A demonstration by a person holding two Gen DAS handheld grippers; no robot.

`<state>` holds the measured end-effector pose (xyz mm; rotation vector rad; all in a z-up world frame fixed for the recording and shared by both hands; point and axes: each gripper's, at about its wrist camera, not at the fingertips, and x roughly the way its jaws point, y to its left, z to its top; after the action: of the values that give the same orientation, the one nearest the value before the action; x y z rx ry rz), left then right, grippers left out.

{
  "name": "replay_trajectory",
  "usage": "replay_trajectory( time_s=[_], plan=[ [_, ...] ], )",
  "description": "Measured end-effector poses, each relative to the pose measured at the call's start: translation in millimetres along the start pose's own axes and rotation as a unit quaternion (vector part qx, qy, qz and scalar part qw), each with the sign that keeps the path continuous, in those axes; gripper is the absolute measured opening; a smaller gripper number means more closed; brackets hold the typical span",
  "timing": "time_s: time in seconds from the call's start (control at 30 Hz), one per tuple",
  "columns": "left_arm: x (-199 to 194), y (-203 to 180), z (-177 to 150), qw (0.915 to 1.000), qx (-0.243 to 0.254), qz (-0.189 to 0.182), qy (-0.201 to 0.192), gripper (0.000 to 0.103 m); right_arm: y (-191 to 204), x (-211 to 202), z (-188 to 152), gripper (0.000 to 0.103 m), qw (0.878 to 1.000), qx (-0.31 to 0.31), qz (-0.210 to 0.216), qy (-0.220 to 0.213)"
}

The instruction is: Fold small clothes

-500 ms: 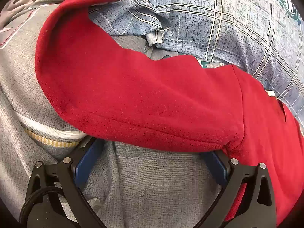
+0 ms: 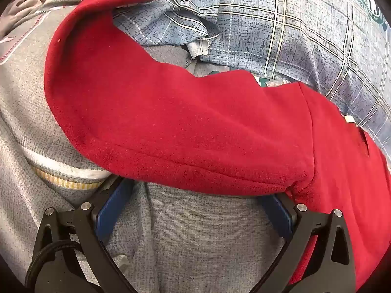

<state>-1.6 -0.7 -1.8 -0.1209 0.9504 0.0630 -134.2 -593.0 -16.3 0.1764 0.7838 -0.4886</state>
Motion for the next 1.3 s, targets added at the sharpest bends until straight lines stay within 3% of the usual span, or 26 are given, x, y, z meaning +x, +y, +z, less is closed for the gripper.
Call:
replay_trajectory(
  time_s=[0.17, 0.27, 0.5, 0.6, 0.67, 0.93, 1.3],
  plan=[
    [-3.5, -2.7, 4.9, 0.9992, 0.004, 0.003, 0.039, 0.101, 3.0, -2.9, -1.4, 0.103, 1.0, -0.002, -0.002, 0.0],
    [-15.8, -7.9, -1.1, 0.9973, 0.007, -0.019, 0.071, 0.1, 2.0, -2.1, 0.2, 0.103, 1.0, -0.001, -0.002, 0.0],
    [-73.7, -26.3, -30.1, 0.9962, 0.016, -0.062, 0.06, 0.1, 0.2, -3.9, 0.3, 0.103, 1.0, 0.003, 0.001, 0.009],
    [-89.9, -39.1, -40.9, 0.9947, 0.029, -0.078, 0.061, 0.1, 3.0, -23.8, -7.1, 0.103, 0.999, 0.008, 0.023, 0.026],
    [-96.2, -46.6, -47.3, 0.993, 0.039, -0.09, 0.065, 0.1, 8.4, -44.7, -15.2, 0.103, 1.0, 0.007, 0.023, 0.01],
    [-119.4, -79.5, -73.2, 0.9865, 0.078, -0.126, 0.069, 0.1, 59.1, -136.7, -40.1, 0.103, 0.995, -0.089, 0.049, -0.01],
    [-136.7, -98.6, -109.3, 0.9753, 0.092, -0.178, 0.094, 0.1, 124.9, -178.1, -78.3, 0.103, 0.978, -0.19, 0.085, 0.005]
  ],
)
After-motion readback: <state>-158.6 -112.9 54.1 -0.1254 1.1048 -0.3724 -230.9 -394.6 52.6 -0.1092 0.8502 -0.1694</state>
